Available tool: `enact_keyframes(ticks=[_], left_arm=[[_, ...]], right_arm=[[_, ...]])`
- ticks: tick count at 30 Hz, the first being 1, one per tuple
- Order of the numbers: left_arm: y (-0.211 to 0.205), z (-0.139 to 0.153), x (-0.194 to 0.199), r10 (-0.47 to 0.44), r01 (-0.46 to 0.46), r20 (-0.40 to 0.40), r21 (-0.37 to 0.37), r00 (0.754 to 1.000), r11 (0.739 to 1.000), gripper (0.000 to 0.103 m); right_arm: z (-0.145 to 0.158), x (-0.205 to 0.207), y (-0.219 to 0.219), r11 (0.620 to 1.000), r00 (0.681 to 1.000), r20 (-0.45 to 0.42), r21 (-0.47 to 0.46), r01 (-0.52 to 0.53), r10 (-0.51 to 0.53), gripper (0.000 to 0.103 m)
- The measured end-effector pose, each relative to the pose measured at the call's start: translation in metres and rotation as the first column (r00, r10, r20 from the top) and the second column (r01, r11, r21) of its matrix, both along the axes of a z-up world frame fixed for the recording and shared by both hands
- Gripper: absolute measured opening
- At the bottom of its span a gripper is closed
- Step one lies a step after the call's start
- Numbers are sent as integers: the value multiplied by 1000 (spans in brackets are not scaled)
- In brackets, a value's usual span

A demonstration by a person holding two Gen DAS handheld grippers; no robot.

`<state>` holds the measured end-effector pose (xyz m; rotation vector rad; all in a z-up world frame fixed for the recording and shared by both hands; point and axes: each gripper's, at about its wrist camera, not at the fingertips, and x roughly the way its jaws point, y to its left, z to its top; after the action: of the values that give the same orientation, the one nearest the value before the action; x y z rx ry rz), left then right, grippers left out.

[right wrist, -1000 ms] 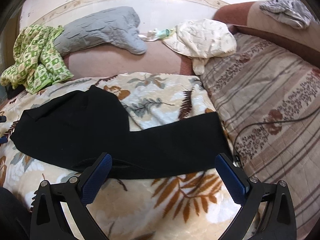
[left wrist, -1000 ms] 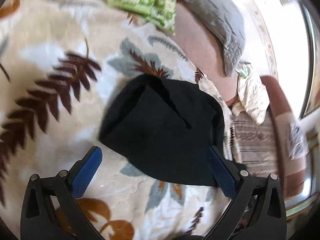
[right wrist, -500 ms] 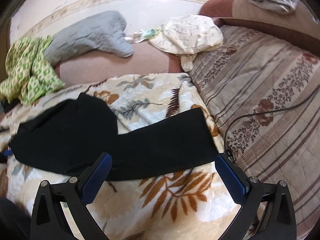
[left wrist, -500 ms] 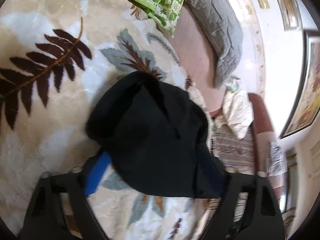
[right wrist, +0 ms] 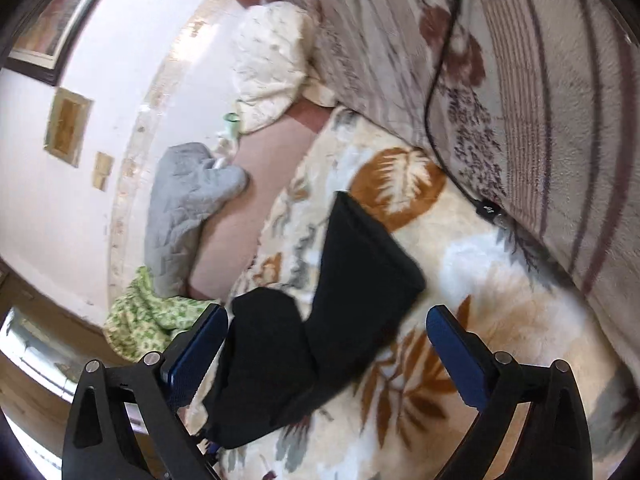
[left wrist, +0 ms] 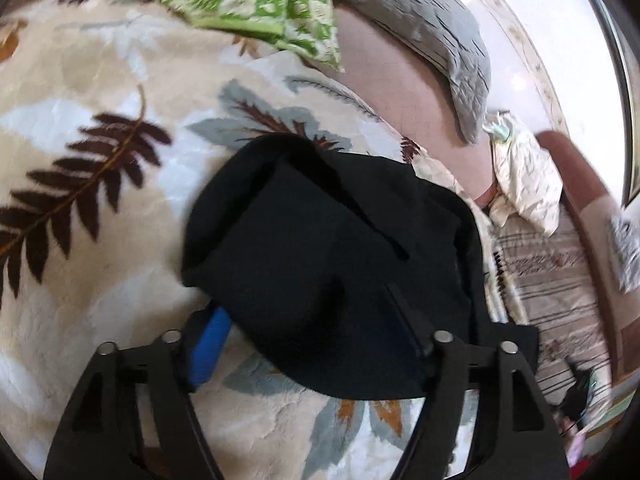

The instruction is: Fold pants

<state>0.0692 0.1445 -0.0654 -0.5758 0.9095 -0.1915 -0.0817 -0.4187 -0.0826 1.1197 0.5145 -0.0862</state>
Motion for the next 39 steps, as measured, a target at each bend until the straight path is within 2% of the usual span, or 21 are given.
enact_keyframes(ticks=[2, 4, 5, 8, 9, 13, 17, 20, 23, 25, 27, 28, 29, 30, 31, 32, 33, 34, 35, 37, 39], left_arm=[[-2, 1, 1, 12, -13, 8, 14, 1000, 1000, 74], [3, 3, 1, 35, -35, 12, -5, 999, 999, 39], [5, 2, 2, 42, -42, -6, -3, 999, 999, 14], [4, 5, -1, 35, -35, -2, -15, 999, 999, 9], [3, 9, -4, 38, -38, 4, -1, 999, 999, 9], [10, 28, -25, 49, -49, 38, 3, 998, 999, 8], [48, 41, -59, 109, -109, 44, 3, 993, 994, 7], [85, 45, -85, 147, -147, 22, 10, 989, 989, 7], [101, 36, -98, 140, -138, -17, 95, 990, 986, 10], [103, 24, -99, 133, -122, -64, 154, 989, 981, 20], [103, 20, -101, 142, -127, -61, 208, 988, 970, 38], [103, 21, -103, 158, -143, -50, 219, 986, 965, 41], [105, 25, -106, 180, -168, -30, 234, 983, 958, 44], [107, 30, -108, 197, -189, -5, 263, 980, 946, 44], [108, 36, -110, 215, -213, 28, 310, 976, 926, 44], [106, 46, -114, 237, -252, 87, 380, 968, 890, 45], [106, 53, -117, 246, -277, 129, 411, 961, 868, 48], [105, 60, -121, 243, -294, 171, 420, 955, 858, 50], [104, 64, -122, 230, -290, 189, 408, 954, 866, 52], [98, 71, -122, 155, -220, 205, 351, 967, 910, 53], [86, 69, -118, 44, -95, 181, 285, 983, 954, 54]], right_arm=[[-6, 6, -5, 1000, 999, -20, 5, 29, -29, 95], [-12, 13, -10, 999, 999, -41, 7, 34, -33, 69], [-14, 16, -11, 1000, 998, -62, -4, 28, -28, 62], [-23, 23, -11, 999, 991, -131, -49, 2, -9, 28], [-23, 25, -8, 997, 987, -161, -76, -6, -7, 7], [-16, 15, -1, 993, 990, -144, -116, -8, -9, 6], [-13, 11, 15, 990, 986, -147, -111, -92, 75, 3], [-21, 13, 43, 970, 957, -203, -84, -228, 207, 3], [-29, 21, 74, 933, 905, -298, -98, -346, 305, 4], [-26, 23, 84, 921, 889, -389, -196, -337, 242, 13], [-4, 20, 91, 882, 907, -406, -380, -277, 110, 25], [7, 19, 98, 847, 917, -394, -464, -260, 65, 28], [24, 18, 111, 788, 937, -344, -562, -252, 54, 28], [36, 17, 127, 731, 954, -285, -630, -263, 97, 29], [51, 17, 155, 634, 953, -207, -712, -302, 222, 37], [60, 14, 189, 513, 904, -139, -783, -351, 405, 43], [63, 10, 220, 412, 819, -107, -823, -392, 564, 54], [61, 9, 243, 334, 733, -110, -838, -431, 672, 53], [55, 10, 272, 231, 618, -146, -842, -488, 773, 51], [40, 16, 309, 85, 484, -237, -829, -553, 842, 51], [26, 25, 329, 2, 445, -313, -816, -578, 839, 51]])
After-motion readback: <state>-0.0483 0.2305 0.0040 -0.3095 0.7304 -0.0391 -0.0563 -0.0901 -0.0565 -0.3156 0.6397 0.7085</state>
